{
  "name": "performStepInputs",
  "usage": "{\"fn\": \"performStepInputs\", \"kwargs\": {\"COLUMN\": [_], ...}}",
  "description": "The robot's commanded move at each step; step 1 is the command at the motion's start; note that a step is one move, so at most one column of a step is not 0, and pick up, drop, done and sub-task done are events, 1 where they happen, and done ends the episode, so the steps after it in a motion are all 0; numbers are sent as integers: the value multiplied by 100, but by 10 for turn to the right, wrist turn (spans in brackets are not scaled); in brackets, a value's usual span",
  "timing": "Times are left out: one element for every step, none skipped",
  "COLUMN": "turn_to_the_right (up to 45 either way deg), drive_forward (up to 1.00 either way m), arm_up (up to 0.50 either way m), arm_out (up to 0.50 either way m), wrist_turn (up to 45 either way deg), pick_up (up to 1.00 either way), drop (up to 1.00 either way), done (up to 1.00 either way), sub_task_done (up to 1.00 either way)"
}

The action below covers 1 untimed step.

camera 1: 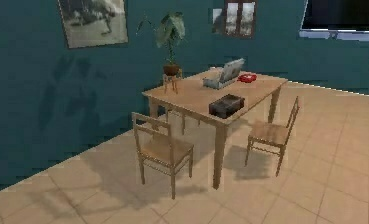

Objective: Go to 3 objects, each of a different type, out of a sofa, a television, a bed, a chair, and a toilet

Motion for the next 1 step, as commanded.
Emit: {"fn": "performStepInputs", "kwargs": {"turn_to_the_right": [-120], "drive_forward": [0], "arm_up": [0], "arm_out": [0], "wrist_turn": [0], "pick_up": [0], "drop": [0], "done": [0], "sub_task_done": [0]}}
